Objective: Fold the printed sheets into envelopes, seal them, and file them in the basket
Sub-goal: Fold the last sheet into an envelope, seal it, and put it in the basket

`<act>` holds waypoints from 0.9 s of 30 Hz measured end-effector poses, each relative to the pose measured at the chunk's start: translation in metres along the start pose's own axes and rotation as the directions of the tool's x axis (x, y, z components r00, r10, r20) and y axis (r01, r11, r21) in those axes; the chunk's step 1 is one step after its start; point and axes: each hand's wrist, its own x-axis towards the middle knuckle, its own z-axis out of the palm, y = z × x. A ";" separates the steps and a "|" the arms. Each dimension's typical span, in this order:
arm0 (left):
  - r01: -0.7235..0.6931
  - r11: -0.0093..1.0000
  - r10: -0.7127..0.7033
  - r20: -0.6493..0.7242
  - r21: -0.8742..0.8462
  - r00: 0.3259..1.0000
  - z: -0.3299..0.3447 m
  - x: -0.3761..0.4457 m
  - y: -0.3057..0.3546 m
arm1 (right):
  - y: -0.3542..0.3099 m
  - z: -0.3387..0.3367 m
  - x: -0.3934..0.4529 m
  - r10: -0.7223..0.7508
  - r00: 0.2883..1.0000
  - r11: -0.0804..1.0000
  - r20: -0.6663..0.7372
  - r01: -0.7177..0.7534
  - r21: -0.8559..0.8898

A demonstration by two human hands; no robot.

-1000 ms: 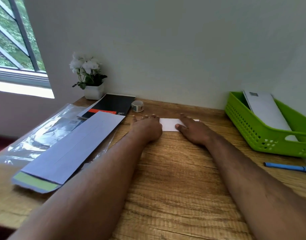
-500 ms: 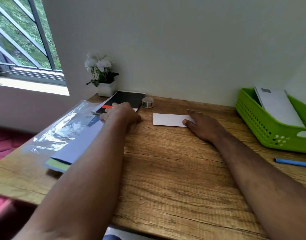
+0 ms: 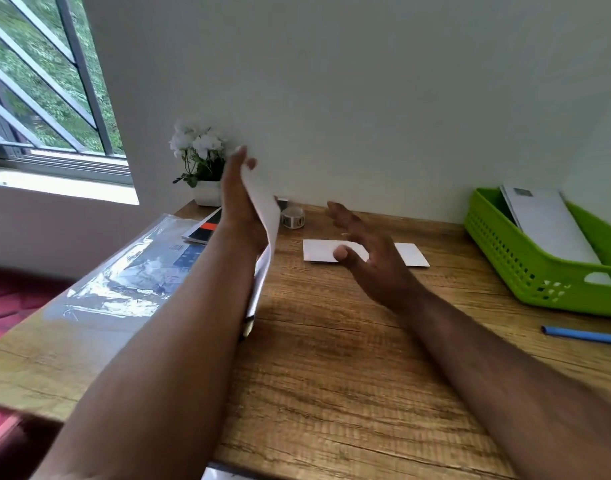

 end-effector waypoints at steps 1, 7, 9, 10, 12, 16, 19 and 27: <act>-0.046 0.994 0.031 -0.141 -0.100 0.990 -0.004 0.000 0.001 | -0.003 0.001 -0.002 -0.051 0.999 0.999 0.008 0.051 0.008; -0.177 0.941 -0.067 -0.673 -0.288 0.737 -0.034 0.023 -0.002 | -0.010 0.011 0.000 -0.248 0.966 0.948 0.073 0.258 -0.186; -0.235 0.936 -0.035 -0.732 -0.263 0.680 -0.034 0.027 -0.005 | -0.009 0.018 0.002 -0.236 0.971 0.955 0.044 0.240 -0.172; -0.267 0.930 -0.007 -0.738 -0.253 0.675 -0.030 0.025 -0.003 | -0.009 0.020 0.003 -0.223 0.975 0.964 0.000 0.221 -0.149; -0.269 0.933 0.007 -0.736 -0.239 0.677 -0.026 0.023 -0.002 | -0.003 0.020 0.004 -0.198 0.969 0.978 -0.145 0.184 -0.103; -0.097 0.972 -0.009 -0.446 -0.215 0.895 -0.010 0.015 -0.021 | 0.005 0.009 0.006 0.020 0.949 0.998 -0.316 0.000 0.064; 0.118 0.991 -0.127 -0.177 -0.059 0.976 0.015 0.003 -0.041 | 0.002 0.006 0.006 0.055 0.955 0.995 -0.293 -0.028 0.097; 0.161 0.987 -0.162 -0.238 -0.026 0.958 0.009 0.009 -0.050 | -0.001 0.007 0.000 -0.037 0.996 0.995 0.078 0.029 0.099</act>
